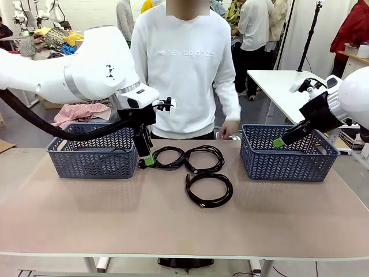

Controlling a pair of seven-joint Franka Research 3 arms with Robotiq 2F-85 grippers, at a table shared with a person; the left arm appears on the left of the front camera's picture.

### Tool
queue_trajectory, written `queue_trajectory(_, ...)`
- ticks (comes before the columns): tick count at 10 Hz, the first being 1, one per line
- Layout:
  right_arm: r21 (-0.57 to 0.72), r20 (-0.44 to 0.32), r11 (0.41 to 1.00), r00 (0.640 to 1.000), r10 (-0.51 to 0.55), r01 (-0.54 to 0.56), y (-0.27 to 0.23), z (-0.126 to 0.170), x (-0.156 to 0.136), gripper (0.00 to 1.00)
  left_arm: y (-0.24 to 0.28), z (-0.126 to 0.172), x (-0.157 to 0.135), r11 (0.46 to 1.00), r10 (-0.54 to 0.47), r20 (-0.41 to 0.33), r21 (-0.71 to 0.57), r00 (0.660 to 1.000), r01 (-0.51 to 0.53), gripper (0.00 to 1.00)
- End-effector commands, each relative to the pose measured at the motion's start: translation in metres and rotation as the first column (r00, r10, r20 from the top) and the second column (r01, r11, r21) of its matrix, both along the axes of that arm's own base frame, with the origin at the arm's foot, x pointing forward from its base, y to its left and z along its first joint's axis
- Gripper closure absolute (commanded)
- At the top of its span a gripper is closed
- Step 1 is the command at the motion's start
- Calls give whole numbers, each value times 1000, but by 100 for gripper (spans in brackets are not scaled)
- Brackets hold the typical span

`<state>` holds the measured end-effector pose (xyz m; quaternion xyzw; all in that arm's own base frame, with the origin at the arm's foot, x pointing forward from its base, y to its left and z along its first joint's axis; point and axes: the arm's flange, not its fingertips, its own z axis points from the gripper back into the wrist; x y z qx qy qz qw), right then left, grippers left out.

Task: Organize the cables according to human instructions.
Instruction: Pick up a bundle of cables and place it in the basket indicated by the human.

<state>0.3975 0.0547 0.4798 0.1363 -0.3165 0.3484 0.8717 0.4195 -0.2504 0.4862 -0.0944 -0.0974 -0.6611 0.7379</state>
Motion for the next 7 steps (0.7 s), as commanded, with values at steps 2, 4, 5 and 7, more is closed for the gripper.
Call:
queue_trajectory(2, 17, -1, 1000, 1000, 0, 0, 0, 0, 1, 0, 0, 0, 0, 1000, 1, 3, -1, 1000, -1, 0)
queue_trajectory(4, 17, -1, 1000, 1000, 0, 0, 0, 0, 1, 0, 0, 0, 0, 1000, 1, 3, -1, 1000, -1, 0)
queue_trajectory(5, 17, -1, 1000, 1000, 0, 0, 0, 0, 1, 0, 0, 0, 0, 1000, 1, 3, -1, 1000, -1, 0)
queue_trajectory(7, 17, -1, 1000, 1000, 0, 0, 0, 0, 1, 0, 0, 0, 0, 1000, 1, 3, -1, 1000, -1, 0)
